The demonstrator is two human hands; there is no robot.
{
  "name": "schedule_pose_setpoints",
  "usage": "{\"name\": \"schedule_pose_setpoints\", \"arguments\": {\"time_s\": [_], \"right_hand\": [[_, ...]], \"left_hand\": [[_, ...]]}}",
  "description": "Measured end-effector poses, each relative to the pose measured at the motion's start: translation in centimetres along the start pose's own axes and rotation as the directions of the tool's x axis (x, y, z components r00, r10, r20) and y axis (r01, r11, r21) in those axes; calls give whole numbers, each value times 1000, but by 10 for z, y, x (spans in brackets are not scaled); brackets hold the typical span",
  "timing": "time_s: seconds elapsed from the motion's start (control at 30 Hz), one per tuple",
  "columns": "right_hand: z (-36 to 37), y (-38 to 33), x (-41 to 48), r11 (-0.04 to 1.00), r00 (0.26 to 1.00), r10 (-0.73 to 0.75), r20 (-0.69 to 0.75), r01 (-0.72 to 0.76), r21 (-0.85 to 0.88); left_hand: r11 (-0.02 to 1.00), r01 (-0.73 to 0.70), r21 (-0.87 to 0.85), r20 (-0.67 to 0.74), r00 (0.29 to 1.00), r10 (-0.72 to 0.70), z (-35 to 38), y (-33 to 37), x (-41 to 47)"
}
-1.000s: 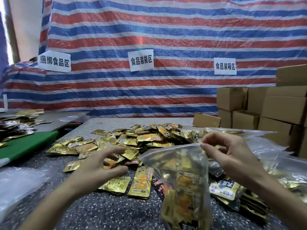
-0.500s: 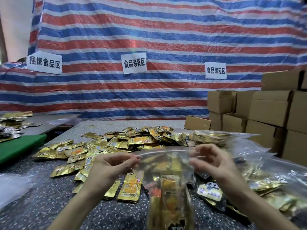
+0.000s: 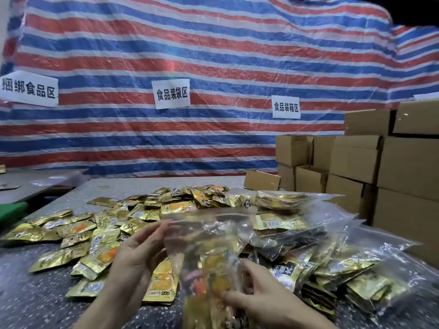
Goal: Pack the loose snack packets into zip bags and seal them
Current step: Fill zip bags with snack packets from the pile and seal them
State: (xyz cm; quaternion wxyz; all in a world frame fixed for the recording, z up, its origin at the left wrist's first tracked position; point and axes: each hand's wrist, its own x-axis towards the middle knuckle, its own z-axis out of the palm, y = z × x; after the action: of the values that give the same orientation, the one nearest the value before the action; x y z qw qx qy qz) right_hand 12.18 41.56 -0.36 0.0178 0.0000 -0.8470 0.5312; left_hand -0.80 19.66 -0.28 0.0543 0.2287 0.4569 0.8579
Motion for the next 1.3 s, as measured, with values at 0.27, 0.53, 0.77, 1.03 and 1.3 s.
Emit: {"name": "schedule_pose_setpoints", "arguments": {"time_s": [0.27, 0.53, 0.77, 1.03, 1.3], "right_hand": [[-84, -55, 37, 937, 894, 128, -430, 34, 348], [-161, -53, 112, 923, 689, 310, -655, -51, 382], [-148, -11, 112, 913, 567, 179, -804, -400, -79], [-75, -31, 79, 818, 499, -328, -802, -276, -505], [54, -1, 71, 908, 685, -408, -603, 374, -189]], "left_hand": [[958, 93, 272, -71, 995, -76, -13, -29, 0], [944, 93, 317, -25, 996, -90, -11, -30, -5], [926, 27, 376, -3, 1000, -28, -4, -27, -11], [915, -5, 403, 12, 1000, 1, -1, -23, -19], [890, 18, 456, -8, 1000, -16, 3, -14, -30]]}}
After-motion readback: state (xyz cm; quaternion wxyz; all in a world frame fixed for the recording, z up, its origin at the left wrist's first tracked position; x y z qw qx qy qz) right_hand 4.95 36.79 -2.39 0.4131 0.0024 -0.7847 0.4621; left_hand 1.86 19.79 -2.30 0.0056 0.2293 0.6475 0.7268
